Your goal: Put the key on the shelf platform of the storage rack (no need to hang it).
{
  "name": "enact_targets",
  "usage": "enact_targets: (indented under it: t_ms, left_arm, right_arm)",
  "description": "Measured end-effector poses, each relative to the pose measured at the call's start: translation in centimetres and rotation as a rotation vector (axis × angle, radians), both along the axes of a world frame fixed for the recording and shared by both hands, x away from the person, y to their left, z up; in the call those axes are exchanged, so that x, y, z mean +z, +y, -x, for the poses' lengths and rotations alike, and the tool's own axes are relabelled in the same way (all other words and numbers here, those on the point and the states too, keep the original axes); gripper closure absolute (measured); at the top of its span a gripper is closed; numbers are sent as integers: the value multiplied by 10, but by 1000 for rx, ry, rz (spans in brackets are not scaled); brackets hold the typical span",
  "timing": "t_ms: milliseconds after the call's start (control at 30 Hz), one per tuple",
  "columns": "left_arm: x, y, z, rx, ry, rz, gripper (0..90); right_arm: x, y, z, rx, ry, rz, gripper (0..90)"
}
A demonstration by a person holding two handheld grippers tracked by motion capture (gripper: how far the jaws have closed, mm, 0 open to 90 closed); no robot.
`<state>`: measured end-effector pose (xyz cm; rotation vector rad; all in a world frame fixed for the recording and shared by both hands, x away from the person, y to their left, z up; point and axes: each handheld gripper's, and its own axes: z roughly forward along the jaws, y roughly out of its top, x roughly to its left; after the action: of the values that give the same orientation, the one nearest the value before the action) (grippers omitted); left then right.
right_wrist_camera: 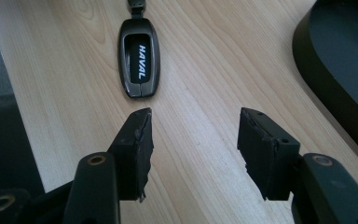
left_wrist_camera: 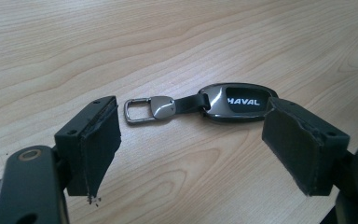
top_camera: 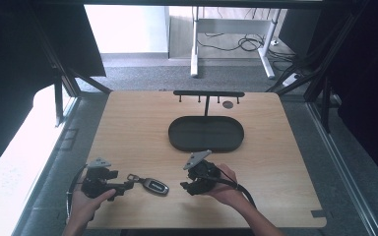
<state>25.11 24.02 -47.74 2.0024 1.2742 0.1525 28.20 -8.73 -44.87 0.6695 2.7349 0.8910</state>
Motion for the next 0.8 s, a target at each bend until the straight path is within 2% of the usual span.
enact_targets:
  t_ms: [367, 633, 800]
  left_arm:
    - [-2, -5, 0, -21, 14, -6, 197]
    - [-2, -5, 0, -16, 10, -5, 197]
    - [-2, -5, 0, -16, 10, -4, 197]
  right_arm:
    - [2, 6, 0, 18, -1, -1, 454]
    - [-3, 11, 1, 27, 5, 13, 454]
    - [-5, 19, 3, 54, 13, 11, 460]
